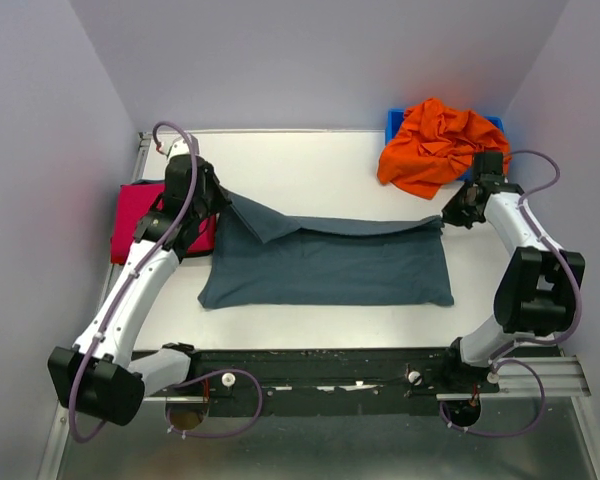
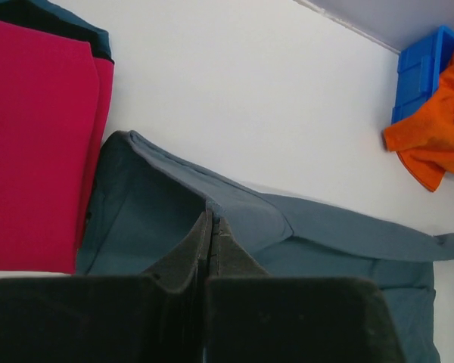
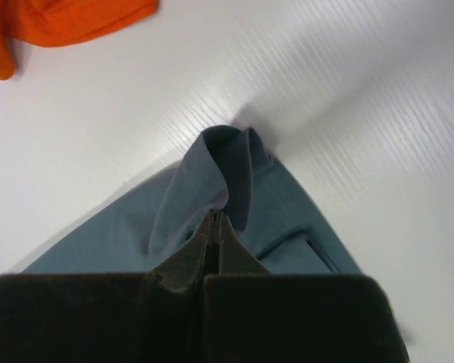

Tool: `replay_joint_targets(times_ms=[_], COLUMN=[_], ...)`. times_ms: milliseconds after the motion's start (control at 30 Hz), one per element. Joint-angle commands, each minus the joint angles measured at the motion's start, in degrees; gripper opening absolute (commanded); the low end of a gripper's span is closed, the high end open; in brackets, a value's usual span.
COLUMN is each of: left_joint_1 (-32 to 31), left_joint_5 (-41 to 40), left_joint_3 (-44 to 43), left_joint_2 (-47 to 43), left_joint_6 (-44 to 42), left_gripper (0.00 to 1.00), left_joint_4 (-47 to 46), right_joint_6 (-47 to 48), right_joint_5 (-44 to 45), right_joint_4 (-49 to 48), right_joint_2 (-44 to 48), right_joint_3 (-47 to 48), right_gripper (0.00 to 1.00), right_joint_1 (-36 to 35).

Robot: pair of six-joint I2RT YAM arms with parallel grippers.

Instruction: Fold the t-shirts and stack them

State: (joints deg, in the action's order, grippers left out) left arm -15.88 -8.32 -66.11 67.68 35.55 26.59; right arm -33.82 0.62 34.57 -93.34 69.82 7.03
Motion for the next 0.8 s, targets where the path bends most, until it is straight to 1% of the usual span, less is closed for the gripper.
replay_joint_targets(times_ms=[0,167,367,633,767], left_joint_1=[-0.2,-0.2,-0.2,-0.2,-0.2], left_joint_5=[-0.6,-1.5,-0.4,2.1,2.1], left_joint_3=[3.3,4.5,5.6,12.7,15.7], left_joint_2=[-5.5,-9.4,-12.2,-16.6,-19.6], left_joint_6=[1.0,0.8,0.9,2.2,2.8], left_gripper=[0.00,0.00,0.00,0.00,0.00], left_joint_4=[2.3,5.1,7.5,8.0,10.1], right_joint_6=[-1.7,-3.2,-2.7,-3.0,-3.2], right_joint_5=[4.9,8.2,7.6,8.5,8.7], right_joint_4=[3.2,3.1,1.9,1.1,0.8], right_joint_2=[3.7,8.0,9.1,9.8,9.7], right_joint_3=[-3.5,-8.6,-11.7,-13.8,-14.7], right_gripper=[0.01,0.01,0.01,0.01,0.01], right_joint_1=[0.1,0.4,0.7,0.7,0.7])
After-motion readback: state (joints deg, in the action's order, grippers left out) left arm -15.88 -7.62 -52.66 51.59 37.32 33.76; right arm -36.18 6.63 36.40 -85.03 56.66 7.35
